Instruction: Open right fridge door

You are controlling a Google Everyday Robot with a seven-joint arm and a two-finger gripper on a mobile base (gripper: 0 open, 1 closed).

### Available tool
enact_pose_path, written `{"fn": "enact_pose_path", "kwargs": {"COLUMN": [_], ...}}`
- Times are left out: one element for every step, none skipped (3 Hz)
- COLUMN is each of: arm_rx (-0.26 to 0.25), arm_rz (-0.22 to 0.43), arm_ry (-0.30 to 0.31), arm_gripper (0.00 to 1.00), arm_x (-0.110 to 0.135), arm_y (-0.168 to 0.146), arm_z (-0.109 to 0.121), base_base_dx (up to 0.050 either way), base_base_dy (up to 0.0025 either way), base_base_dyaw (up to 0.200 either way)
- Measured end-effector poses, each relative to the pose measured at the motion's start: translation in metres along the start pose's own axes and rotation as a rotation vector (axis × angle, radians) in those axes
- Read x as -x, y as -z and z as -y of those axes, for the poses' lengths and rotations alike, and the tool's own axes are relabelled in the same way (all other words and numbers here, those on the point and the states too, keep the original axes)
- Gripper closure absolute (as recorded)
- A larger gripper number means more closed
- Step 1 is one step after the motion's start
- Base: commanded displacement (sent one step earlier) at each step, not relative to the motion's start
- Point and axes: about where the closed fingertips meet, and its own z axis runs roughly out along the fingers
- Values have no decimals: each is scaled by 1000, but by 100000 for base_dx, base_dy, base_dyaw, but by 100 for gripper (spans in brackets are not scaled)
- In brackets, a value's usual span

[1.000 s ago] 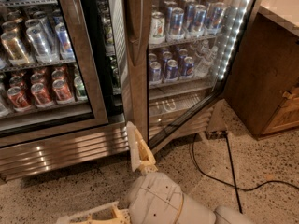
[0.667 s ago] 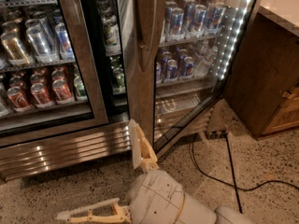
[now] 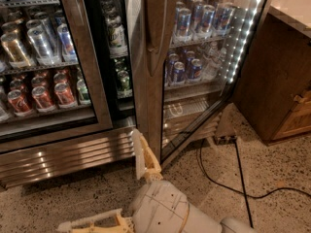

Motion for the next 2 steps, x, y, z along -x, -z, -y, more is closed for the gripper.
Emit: {"fn": "enact_pose_path", "kwargs": {"arm_rx": [-66,-66], "arm_rz": [9,9], "arm_ry": [-54,-54], "arm_gripper": [0,0], "arm_x": [-3,-3], "arm_y": [11,11], "arm_z": [9,9], "base_base_dx": [0,3300], "base_base_dy": [0,0], "base_base_dyaw": [0,-4]}}
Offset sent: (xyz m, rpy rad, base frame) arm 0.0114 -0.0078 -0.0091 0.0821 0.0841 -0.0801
